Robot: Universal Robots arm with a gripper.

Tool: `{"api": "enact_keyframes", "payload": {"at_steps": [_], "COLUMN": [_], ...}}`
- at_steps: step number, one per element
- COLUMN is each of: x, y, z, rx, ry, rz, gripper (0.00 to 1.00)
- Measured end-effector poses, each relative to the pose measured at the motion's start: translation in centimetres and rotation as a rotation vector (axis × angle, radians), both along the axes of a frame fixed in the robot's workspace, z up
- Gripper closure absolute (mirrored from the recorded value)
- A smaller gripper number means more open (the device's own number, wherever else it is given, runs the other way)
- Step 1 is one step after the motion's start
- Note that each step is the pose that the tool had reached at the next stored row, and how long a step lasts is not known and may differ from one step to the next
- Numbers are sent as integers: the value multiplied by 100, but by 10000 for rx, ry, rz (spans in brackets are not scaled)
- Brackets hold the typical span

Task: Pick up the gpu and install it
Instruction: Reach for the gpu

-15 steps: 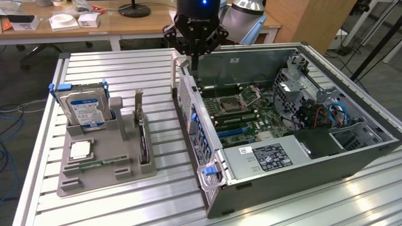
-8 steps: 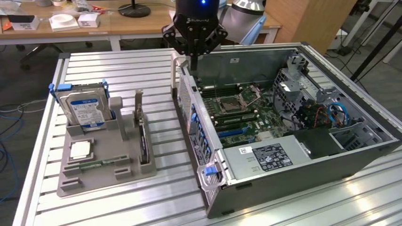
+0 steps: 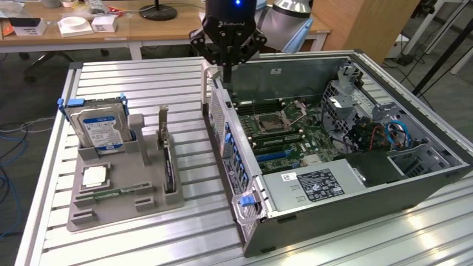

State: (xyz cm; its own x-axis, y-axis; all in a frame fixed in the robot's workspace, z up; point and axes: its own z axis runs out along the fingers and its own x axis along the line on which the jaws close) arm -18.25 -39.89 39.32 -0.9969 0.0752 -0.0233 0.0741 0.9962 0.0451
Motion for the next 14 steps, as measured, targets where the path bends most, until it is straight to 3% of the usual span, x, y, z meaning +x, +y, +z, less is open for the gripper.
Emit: {"api": "enact_keyframes", "payload": {"at_steps": [14], "x": [-49], "y": [0], "z": [0], "rx": [0], "ry": [0], "rz": [-1], "gripper": [89]}}
